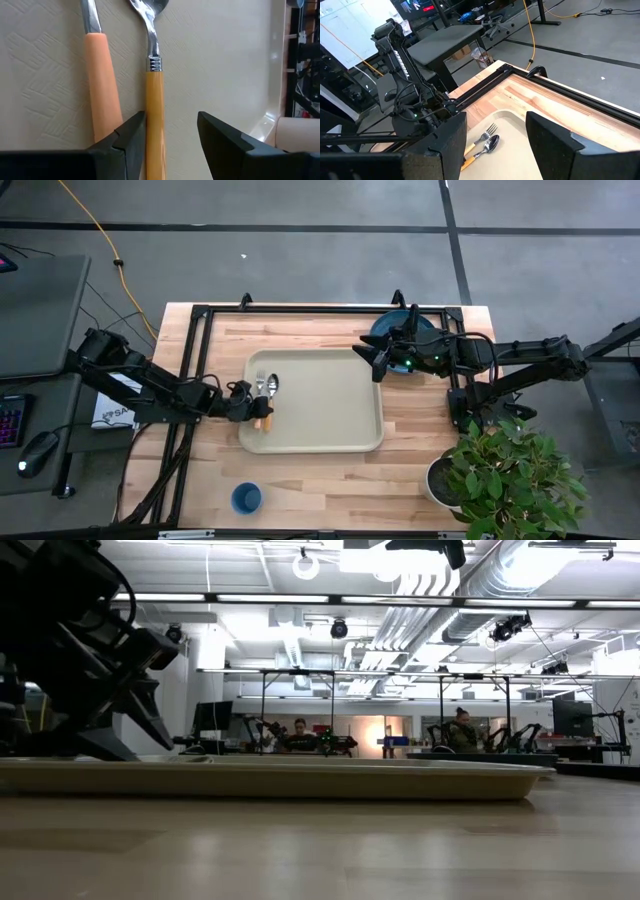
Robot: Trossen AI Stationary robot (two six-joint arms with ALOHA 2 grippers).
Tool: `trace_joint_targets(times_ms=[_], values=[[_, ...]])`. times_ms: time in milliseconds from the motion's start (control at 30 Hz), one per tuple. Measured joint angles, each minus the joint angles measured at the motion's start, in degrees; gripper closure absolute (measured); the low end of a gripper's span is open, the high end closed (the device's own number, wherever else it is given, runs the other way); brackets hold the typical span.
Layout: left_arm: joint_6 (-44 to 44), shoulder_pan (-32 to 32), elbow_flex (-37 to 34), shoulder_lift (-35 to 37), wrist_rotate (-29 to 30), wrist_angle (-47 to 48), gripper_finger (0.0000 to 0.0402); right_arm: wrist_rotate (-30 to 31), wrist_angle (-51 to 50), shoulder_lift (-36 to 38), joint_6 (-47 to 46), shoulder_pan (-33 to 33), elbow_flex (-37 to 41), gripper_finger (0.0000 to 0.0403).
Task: Pick and place plate/cup/fork/spoon on tray
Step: Put the yellow spoon to the right of the orange fork on the gray serving tray
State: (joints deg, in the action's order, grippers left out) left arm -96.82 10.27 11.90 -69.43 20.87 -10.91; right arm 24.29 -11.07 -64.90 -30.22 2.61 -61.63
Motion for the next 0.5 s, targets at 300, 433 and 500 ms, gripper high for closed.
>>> trace_joint_targets(times_ms=[300,433,500], values=[[0.00,-0.14,0.00,0.00,-0.14,-3.25,0.0239,-0.02,0.01,0.01,0.01,0.01,-0.01,0.0208],[-0.03,-0.14,0.00,0.00,-0.14,-3.29,0.0239,-0.02,0.00,0.00,0.02,0.00,-0.01,0.0208],[-0.41,-0.14,0.00,0.00,-0.14,-3.59,0.0239,-0.02,0.00,0.00,0.02,0.00,0.00,0.0208]])
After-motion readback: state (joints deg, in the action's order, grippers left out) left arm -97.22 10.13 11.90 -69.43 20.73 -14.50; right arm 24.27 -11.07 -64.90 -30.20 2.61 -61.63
